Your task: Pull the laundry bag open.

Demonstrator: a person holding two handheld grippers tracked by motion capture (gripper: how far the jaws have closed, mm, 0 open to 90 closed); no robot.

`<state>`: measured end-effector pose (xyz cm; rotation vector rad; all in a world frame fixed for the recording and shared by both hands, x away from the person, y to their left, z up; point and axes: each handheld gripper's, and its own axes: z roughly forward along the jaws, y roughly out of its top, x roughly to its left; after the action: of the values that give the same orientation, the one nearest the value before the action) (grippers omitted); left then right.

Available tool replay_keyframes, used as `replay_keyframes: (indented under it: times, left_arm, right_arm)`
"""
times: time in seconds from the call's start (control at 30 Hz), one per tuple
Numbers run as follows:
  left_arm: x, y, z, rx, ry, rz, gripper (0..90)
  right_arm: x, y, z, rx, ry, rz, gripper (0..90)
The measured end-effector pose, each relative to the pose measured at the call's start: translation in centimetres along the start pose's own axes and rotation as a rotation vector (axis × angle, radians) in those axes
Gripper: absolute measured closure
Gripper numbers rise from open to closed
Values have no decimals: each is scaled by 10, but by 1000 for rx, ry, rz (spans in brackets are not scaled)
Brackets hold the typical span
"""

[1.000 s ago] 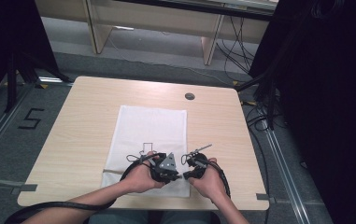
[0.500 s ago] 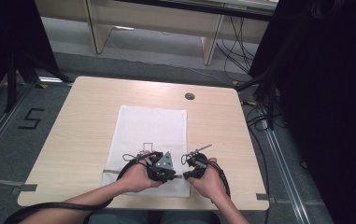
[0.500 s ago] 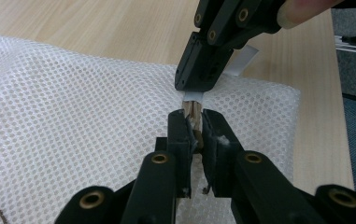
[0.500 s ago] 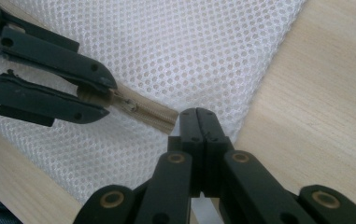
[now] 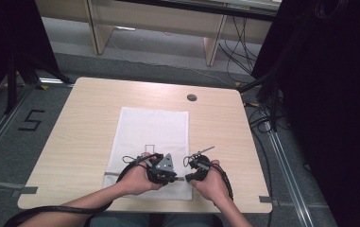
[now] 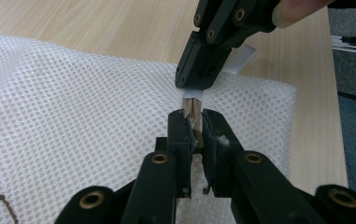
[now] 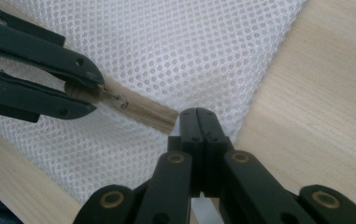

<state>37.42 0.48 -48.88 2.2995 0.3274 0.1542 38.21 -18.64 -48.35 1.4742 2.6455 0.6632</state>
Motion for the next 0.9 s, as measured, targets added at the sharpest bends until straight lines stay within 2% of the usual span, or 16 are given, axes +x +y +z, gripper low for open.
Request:
replay_keyframes:
  times: [0.77,0.83,0.9]
  left_arm:
    - [2,-2,-8,-4,2,-12,817]
    - [3,-2,-9,-2,3,2,817]
    - [2,-2,-10,-1,0,-13,817]
  right_arm:
    - [0,0,0,2,-3,6,900]
    - [0,0,0,3,-2,7,900]
    - [0,0,0,0,1,-3,900]
